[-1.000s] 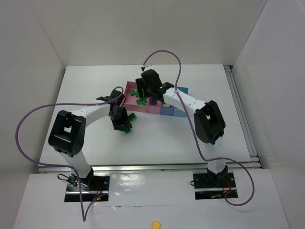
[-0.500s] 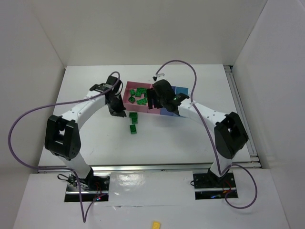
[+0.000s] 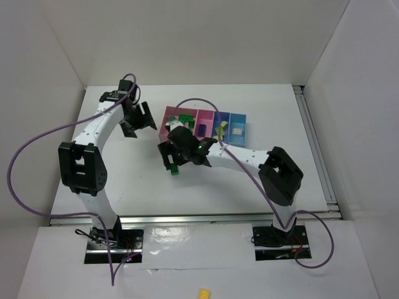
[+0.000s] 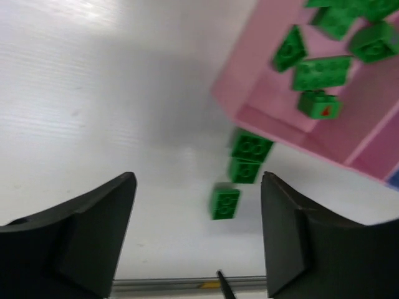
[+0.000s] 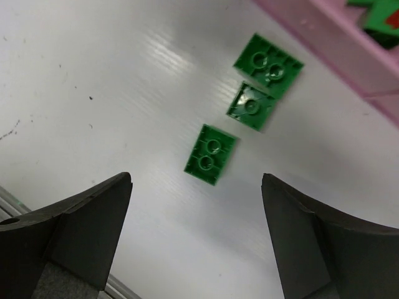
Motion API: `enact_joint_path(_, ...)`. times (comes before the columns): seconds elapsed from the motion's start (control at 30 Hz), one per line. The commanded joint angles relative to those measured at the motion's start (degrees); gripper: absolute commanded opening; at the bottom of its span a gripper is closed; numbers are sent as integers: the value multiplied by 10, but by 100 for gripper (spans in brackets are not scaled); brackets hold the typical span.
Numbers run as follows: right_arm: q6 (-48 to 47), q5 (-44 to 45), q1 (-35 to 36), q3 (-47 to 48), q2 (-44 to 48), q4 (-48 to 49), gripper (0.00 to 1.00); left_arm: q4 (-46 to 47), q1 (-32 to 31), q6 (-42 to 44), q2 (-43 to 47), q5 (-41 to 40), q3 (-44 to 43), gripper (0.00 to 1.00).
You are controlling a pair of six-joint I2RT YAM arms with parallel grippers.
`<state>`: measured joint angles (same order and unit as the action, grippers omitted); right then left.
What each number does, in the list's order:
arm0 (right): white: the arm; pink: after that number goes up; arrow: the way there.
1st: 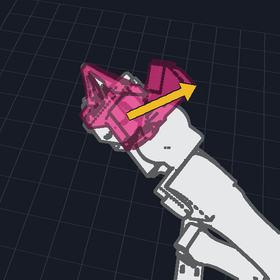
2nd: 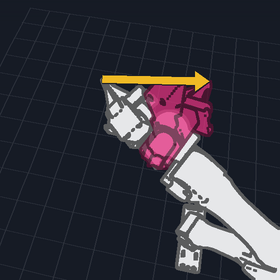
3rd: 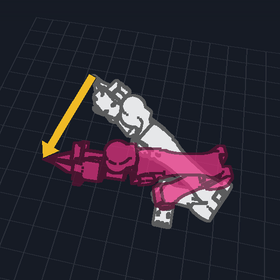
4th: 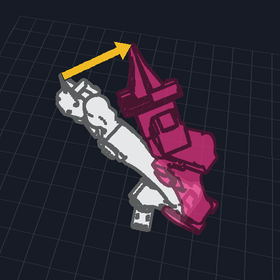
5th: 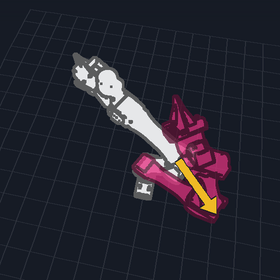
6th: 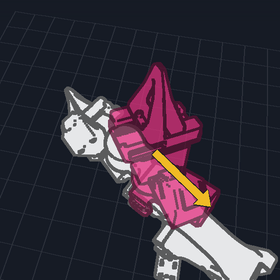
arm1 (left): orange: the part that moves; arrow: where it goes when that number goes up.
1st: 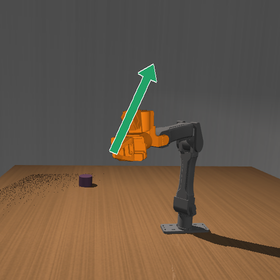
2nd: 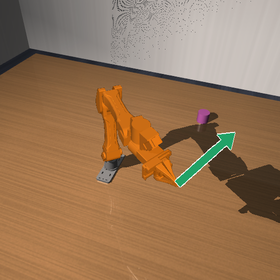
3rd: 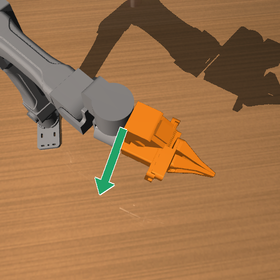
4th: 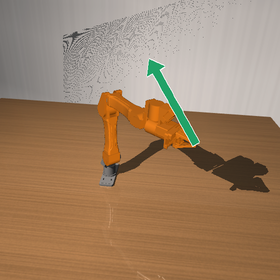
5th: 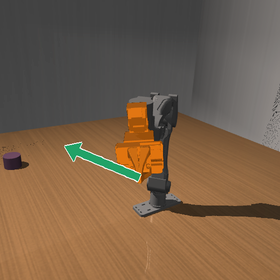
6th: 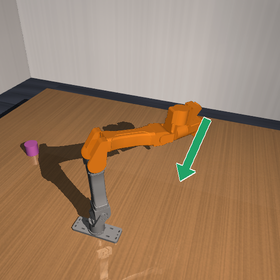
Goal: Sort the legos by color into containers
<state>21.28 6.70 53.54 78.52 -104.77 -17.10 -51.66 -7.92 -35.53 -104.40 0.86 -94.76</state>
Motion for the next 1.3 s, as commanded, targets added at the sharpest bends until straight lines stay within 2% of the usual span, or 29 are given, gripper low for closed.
enact_joint_path(0.0,25,-3,1,46,-49,-31,92,-23,43,14,53,-8,35,91)
enact_joint_path(0.13,31,-10,13,66,-97,-43,92,-18,70,26,84,6,72,94)
enact_joint_path(0.23,31,-1,26,74,-126,-50,84,-13,77,26,96,19,85,94)
enact_joint_path(0.37,31,16,37,80,-132,-43,62,-1,77,26,102,32,100,93)
enact_joint_path(0.4,31,24,37,80,-132,-43,46,4,77,20,102,32,106,93)
enact_joint_path(0.53,25,89,37,85,-101,-57,18,22,69,15,102,42,130,93)
enact_joint_path(0.57,25,97,30,75,-89,-57,18,27,69,15,102,42,130,93)
enact_joint_path(0.7,13,116,-5,56,-4,-45,18,49,36,4,103,62,183,95)
enact_joint_path(0.77,8,122,-33,50,11,-45,18,80,20,-1,113,94,208,95)
enact_joint_path(0.87,-10,116,-69,77,11,-30,21,91,8,-15,126,94,249,95)
enact_joint_path(0.97,-27,104,-100,142,-45,-30,22,115,-9,-26,132,107,278,95)
enact_joint_path(1.07,-45,84,-119,219,-112,-30,28,122,-44,-41,126,94,278,95)
enact_joint_path(1.1,-54,76,-127,240,-128,-35,35,122,-62,-46,121,87,278,95)
enact_joint_path(1.13,-54,76,-127,260,-152,-41,64,122,-73,-46,121,87,272,95)
enact_joint_path(1.2,-59,76,-133,302,-158,-53,86,122,-104,-52,102,60,259,95)
enact_joint_path(1.23,-59,76,-140,302,-158,-53,86,122,-114,-52,94,51,259,95)
enact_joint_path(1.27,-59,76,-145,290,-140,-45,92,122,-123,-57,86,33,251,94)
